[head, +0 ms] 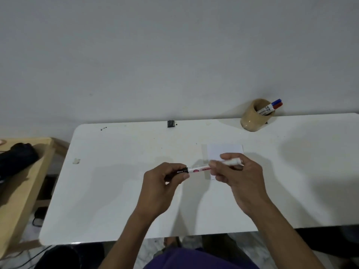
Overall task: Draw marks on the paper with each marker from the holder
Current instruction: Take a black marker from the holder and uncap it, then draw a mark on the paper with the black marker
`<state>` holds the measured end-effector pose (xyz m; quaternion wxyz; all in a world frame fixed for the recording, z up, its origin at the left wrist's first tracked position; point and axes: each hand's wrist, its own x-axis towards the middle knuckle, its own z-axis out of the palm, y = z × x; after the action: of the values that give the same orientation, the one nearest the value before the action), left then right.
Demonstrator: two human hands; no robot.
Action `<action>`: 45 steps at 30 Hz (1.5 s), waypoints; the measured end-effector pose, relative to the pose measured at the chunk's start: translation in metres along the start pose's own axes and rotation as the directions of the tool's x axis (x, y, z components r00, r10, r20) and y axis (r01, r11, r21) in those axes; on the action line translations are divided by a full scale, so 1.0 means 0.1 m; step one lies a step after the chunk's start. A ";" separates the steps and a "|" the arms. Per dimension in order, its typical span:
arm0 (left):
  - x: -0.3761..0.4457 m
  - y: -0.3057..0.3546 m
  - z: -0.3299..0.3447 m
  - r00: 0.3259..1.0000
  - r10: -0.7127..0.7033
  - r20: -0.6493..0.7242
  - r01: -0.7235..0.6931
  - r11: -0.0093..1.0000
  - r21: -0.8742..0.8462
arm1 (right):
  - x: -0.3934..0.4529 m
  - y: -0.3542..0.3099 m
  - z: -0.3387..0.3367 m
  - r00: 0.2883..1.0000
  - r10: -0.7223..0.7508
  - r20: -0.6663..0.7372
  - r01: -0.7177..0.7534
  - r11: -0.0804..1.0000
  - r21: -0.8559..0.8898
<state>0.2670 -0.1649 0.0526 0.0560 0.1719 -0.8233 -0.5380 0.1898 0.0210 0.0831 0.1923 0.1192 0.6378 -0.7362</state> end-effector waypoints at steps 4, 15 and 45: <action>-0.03 -0.02 -0.01 0.999 0.044 0.031 -0.045 0.998 0.038 | -0.10 0.16 0.19 0.997 0.060 0.047 -0.063 0.996 0.069; 0.44 -0.21 -0.02 0.984 -0.175 0.044 0.167 0.975 0.147 | 0.39 -0.04 -0.22 0.996 -0.074 -0.050 0.077 0.995 0.062; 0.65 -0.53 1.18 0.980 0.151 0.133 -0.201 0.730 0.653 | 1.34 0.33 -0.61 0.989 -0.146 0.006 0.145 0.968 -0.204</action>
<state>0.1856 -0.1045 -0.0503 0.0128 0.0827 -0.9744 -0.2085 0.0799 0.0593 -0.0126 0.1460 0.0552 0.7179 -0.6784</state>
